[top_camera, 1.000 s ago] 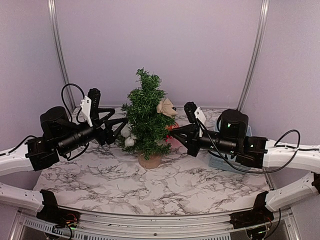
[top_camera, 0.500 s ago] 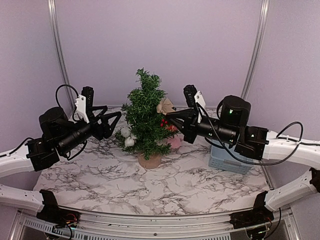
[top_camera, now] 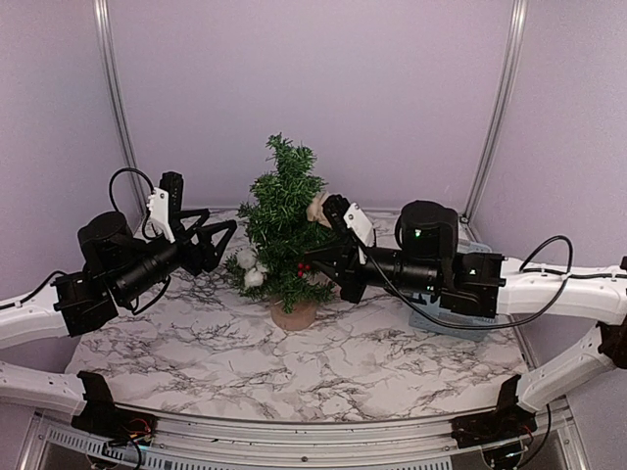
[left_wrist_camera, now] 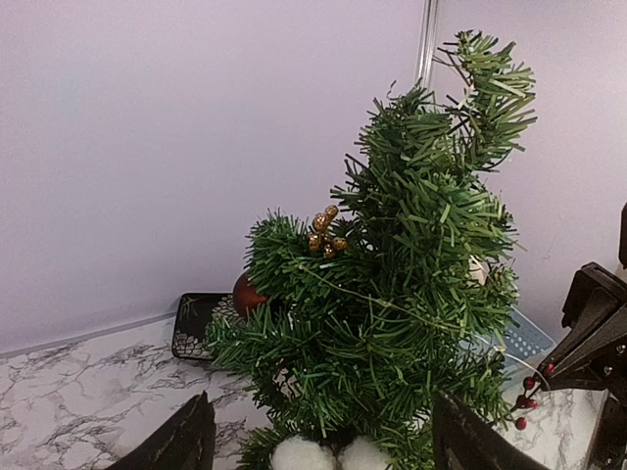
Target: Decorate the small christmas tree
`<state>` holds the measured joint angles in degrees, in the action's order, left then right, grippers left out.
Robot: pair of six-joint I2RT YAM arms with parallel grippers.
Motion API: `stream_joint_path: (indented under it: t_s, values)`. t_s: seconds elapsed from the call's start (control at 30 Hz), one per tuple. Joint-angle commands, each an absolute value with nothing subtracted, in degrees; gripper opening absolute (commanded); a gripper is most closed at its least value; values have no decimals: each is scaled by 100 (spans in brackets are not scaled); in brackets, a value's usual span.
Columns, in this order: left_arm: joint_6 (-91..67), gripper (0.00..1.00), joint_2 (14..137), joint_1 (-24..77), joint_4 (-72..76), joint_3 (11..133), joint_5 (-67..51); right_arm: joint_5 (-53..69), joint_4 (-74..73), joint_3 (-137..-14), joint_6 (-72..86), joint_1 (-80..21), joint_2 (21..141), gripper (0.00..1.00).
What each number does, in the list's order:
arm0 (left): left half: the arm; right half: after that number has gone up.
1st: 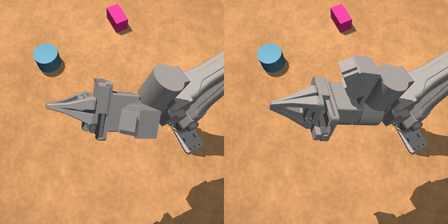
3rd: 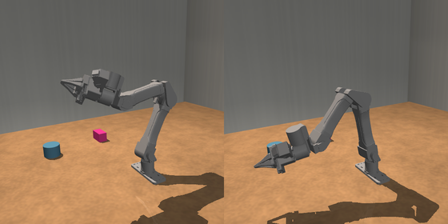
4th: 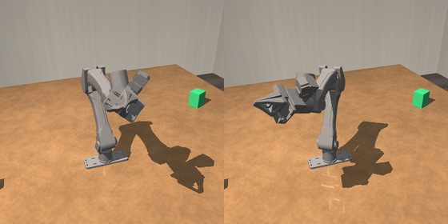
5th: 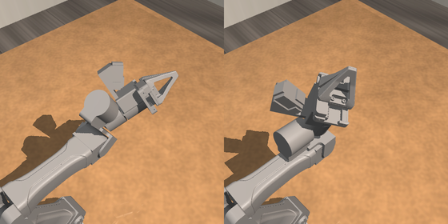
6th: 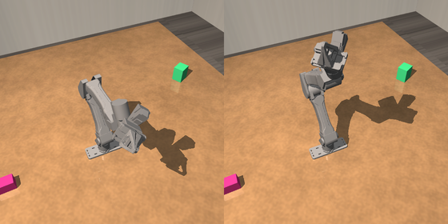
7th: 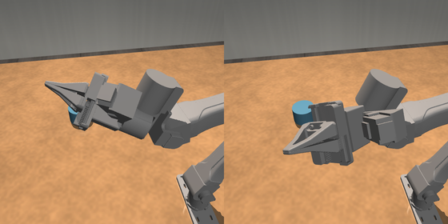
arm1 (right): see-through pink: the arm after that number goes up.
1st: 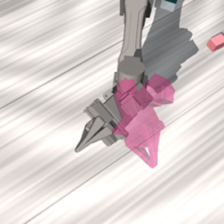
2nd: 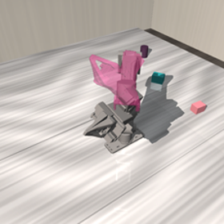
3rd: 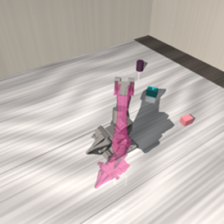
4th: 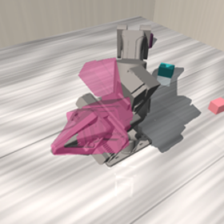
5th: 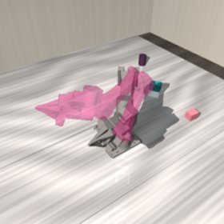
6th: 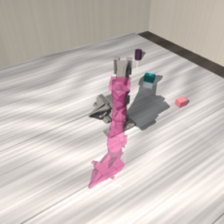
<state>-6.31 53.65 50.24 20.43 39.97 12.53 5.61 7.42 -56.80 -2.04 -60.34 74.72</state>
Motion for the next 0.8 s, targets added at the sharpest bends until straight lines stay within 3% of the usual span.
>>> stream_joint_path:
  t_s: [0.0,0.27,0.77]
  values:
    - [-659,77,5317,4975,2294,3929,1248,110,762,-5883,-263,-6176,7608,0]
    - [-633,77,5283,4957,2301,3906,1250,-750,662,-6026,-354,-6257,7535,0]
    - [-608,77,5389,4922,2373,3911,1213,-1093,595,-6184,-474,-6254,7484,0]
